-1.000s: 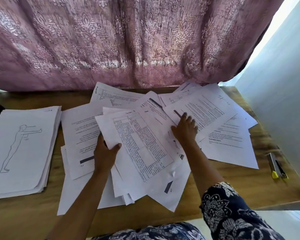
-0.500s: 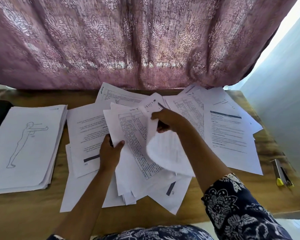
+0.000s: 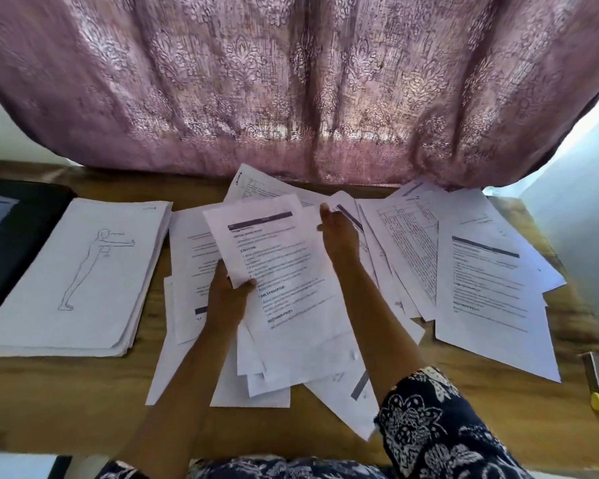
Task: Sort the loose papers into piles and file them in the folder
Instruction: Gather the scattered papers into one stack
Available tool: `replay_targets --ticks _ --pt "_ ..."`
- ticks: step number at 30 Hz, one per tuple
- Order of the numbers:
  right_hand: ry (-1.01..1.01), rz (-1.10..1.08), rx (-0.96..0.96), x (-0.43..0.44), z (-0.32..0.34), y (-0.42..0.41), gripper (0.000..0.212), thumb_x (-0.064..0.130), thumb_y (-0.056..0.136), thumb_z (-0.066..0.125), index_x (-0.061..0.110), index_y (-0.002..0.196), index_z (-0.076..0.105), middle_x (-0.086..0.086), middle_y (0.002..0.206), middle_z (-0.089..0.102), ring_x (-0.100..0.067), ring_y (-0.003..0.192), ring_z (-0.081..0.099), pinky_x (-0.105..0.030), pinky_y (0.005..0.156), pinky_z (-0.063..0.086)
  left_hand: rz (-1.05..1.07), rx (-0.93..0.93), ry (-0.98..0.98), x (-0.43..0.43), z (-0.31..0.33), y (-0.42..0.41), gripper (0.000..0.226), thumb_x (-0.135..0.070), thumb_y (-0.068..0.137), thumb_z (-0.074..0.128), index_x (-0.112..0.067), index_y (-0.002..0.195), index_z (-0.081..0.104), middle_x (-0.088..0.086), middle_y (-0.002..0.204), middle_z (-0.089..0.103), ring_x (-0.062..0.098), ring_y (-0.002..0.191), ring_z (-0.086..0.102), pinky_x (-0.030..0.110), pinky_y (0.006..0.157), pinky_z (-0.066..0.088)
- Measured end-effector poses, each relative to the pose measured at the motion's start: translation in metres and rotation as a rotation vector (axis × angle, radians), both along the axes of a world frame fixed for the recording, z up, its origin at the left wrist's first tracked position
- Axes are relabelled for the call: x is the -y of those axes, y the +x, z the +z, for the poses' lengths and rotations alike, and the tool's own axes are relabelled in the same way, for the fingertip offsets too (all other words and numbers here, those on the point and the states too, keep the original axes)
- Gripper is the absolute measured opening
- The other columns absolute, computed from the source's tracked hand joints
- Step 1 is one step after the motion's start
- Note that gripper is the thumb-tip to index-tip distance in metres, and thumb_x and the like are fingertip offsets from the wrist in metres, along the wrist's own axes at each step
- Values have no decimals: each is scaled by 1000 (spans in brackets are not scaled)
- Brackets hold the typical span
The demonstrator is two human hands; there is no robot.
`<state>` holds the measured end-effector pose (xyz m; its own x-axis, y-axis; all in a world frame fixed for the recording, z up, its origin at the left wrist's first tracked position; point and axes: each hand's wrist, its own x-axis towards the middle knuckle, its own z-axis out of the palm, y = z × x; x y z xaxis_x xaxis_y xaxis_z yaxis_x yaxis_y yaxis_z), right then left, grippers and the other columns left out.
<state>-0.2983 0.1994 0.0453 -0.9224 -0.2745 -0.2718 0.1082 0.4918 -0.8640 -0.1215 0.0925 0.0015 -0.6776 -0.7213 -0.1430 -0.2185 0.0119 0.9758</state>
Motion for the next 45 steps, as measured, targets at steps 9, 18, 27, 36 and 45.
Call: replay_targets --ticks 9,18,27,36,45 --pt "-398 325 322 -34 0 9 57 30 68 81 9 118 64 -14 116 68 -36 108 63 -57 97 46 -9 -265 88 36 45 18 48 -2 78 71 -20 121 58 0 120 67 25 111 63 45 94 52" --pt "-353 219 -292 -14 43 51 35 8 91 62 9 125 56 1 109 63 -17 99 62 -27 86 54 109 -363 -202 22 73 1 59 -18 76 79 -16 128 53 -11 124 61 5 110 61 10 85 48" --pt "-305 232 -300 38 40 87 37 5 94 55 13 129 48 7 110 56 -8 94 54 -5 70 47 274 -145 -389 59 68 32 52 -10 93 62 -10 140 41 5 136 55 13 114 52 8 85 44" --pt "-368 343 204 203 0 158 48 14 84 60 14 130 46 -3 122 56 -17 105 53 -34 93 47 380 447 -647 208 65 112 59 -32 91 62 -23 141 33 12 132 54 37 117 54 53 95 44" --pt "-291 307 187 226 -21 221 57 10 90 57 21 140 33 7 132 44 -10 120 45 -11 83 44 90 864 -720 230 -3 160 70 -51 95 47 -22 153 20 10 161 14 30 147 13 54 116 13"
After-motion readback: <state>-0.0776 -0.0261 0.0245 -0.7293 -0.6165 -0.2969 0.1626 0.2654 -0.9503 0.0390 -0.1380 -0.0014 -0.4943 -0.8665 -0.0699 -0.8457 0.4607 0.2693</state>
